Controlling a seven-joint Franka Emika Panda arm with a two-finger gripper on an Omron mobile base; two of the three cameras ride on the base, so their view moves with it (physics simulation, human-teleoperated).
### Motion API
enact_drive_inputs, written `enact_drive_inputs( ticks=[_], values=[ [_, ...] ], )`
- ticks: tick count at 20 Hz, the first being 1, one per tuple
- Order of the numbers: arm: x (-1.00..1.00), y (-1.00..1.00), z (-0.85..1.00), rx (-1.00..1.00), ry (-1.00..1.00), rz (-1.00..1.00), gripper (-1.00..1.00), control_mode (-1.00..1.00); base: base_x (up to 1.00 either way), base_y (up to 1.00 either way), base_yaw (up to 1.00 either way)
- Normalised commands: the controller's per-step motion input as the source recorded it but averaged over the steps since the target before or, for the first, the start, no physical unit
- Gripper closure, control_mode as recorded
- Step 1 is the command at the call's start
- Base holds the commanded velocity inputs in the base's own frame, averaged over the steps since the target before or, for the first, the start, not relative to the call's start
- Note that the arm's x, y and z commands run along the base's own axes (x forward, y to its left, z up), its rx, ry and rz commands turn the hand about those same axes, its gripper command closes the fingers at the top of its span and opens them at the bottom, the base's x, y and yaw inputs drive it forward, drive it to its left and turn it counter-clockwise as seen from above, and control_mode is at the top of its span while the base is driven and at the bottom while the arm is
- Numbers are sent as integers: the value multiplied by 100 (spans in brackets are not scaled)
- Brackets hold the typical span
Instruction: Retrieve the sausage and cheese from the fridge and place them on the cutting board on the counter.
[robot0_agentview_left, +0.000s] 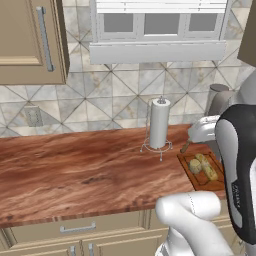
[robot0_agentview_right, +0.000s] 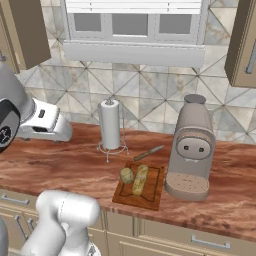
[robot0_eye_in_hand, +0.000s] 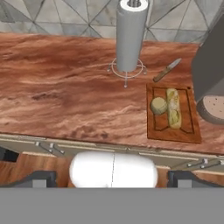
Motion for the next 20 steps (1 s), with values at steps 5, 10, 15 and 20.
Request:
enact_drive_inputs(
  ticks=[5, 10, 15, 20],
  values=[
    [-24, 6, -6, -2, -1, 0, -100, 100, -8, 1, 0],
    [0, 0, 0, 0, 0, 0, -100, 100, -79, 36, 6],
    [0, 0, 0, 0, 0, 0, -100, 100, -84, 73, 60],
    [0, 0, 0, 0, 0, 0, -100, 100, -10, 12, 100]
  ],
)
